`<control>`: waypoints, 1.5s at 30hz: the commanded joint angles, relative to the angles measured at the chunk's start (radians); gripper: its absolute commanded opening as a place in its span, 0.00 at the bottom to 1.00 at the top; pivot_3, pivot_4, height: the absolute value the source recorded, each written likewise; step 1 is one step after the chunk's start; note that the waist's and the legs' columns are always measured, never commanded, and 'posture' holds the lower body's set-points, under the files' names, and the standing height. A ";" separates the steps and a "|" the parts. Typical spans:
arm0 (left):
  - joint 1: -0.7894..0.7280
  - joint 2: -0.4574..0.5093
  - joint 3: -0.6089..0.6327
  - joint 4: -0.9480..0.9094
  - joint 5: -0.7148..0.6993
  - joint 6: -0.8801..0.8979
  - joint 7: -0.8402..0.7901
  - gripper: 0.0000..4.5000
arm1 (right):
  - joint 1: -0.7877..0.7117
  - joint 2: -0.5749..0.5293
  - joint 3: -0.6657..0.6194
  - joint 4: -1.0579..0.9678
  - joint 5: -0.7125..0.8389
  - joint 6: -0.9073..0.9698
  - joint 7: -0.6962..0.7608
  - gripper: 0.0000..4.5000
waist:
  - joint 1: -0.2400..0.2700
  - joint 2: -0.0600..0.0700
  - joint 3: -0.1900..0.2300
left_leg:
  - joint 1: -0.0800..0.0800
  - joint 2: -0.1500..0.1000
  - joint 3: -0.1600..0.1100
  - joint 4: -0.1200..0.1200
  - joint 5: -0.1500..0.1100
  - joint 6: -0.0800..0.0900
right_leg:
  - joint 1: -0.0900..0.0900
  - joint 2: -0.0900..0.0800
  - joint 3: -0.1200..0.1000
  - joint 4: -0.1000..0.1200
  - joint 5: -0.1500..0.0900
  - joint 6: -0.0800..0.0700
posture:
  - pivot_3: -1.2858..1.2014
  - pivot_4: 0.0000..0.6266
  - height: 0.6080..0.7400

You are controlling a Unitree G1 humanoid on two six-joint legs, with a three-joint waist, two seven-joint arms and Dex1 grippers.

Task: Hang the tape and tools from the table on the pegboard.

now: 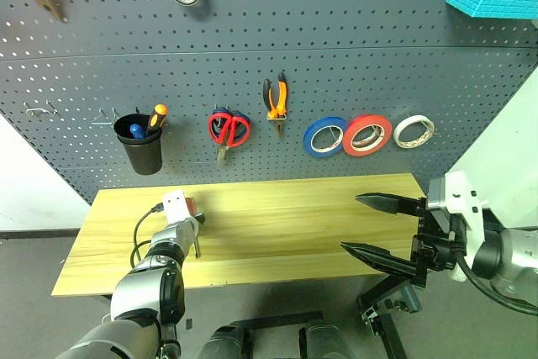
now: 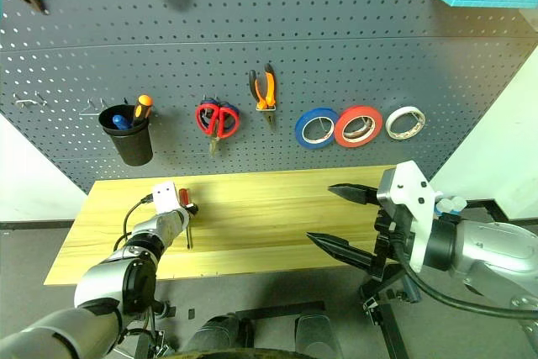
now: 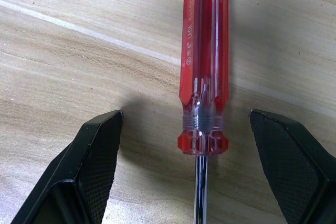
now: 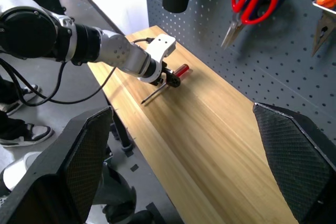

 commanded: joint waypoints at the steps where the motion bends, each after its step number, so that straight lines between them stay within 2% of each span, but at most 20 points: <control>1: -0.008 -0.006 -0.002 -0.018 0.002 0.009 0.003 0.89 | 0.003 -0.016 -0.034 -0.031 0.029 -0.004 -0.005 1.00 | 0.000 0.001 0.003 | 0.000 0.000 0.000 0.000 0.000 0.000 | 0.000 0.000 0.000 0.000 0.000 0.000 | 0.38 0.19 0.55; 4: -0.007 -0.006 -0.005 -0.021 0.004 0.014 0.003 0.89 | 0.006 -0.018 -0.031 -0.032 0.033 -0.004 -0.010 1.00 | 0.000 0.002 0.006 | 0.000 0.000 0.000 0.000 0.000 0.000 | 0.000 0.000 0.000 0.000 0.000 0.000 | 0.38 0.19 0.55; 7: -0.002 -0.008 -0.007 -0.023 0.006 0.016 0.006 0.76 | 0.004 -0.019 -0.026 -0.031 0.033 -0.006 -0.013 1.00 | 0.000 0.002 0.009 | 0.000 0.000 0.000 0.000 0.000 0.000 | 0.000 0.000 0.000 0.000 0.000 0.000 | 0.38 0.18 0.55; 14: 0.003 -0.010 -0.008 -0.028 0.007 0.019 0.008 0.23 | 0.002 -0.018 -0.019 -0.029 0.033 -0.008 -0.017 1.00 | 0.002 0.002 0.010 | 0.000 0.000 0.001 0.000 0.000 0.000 | 0.000 0.000 0.000 -0.001 0.000 0.000 | 0.39 0.18 0.55; 15: 0.003 -0.010 -0.008 -0.029 0.007 0.019 0.008 0.18 | 0.001 -0.017 -0.018 -0.028 0.032 -0.009 -0.018 1.00 | 0.002 0.002 0.010 | 0.000 0.000 0.001 0.000 0.000 0.000 | 0.000 0.000 0.000 -0.001 0.000 0.000 | 0.39 0.18 0.55; 23: 0.012 -0.013 -0.026 -0.050 0.021 0.025 -0.004 0.18 | -0.008 -0.013 0.008 -0.024 0.014 -0.014 -0.023 1.00 | 0.002 0.002 0.011 | 0.000 0.000 0.001 0.000 -0.001 0.000 | 0.000 0.000 0.000 -0.001 0.000 0.000 | 0.39 0.17 0.55; 29: 0.080 -0.035 -0.108 -0.183 0.071 0.049 -0.044 0.18 | -0.031 -0.001 0.039 -0.015 -0.006 -0.027 -0.030 1.00 | 0.003 0.002 0.011 | 0.000 0.000 0.001 -0.001 -0.001 -0.001 | 0.000 0.000 0.000 -0.002 0.000 0.000 | 0.40 0.14 0.55; 37: 0.360 -0.069 -0.252 -0.656 0.144 0.193 -0.083 0.18 | -0.057 0.011 0.078 0.006 -0.041 -0.043 -0.024 1.00 | 0.004 0.003 0.011 | 0.000 0.000 0.001 -0.001 -0.002 0.000 | 0.000 0.000 0.000 -0.003 0.000 0.001 | 0.40 0.12 0.55; 45: 0.576 -0.042 -0.362 -1.074 0.213 0.308 -0.122 0.18 | -0.059 0.020 0.101 0.018 -0.072 -0.057 -0.017 1.00 | 0.016 0.003 0.011 | 0.000 0.000 0.001 -0.001 -0.003 -0.002 | 0.000 0.000 0.000 -0.004 0.000 0.000 | 0.41 0.11 0.55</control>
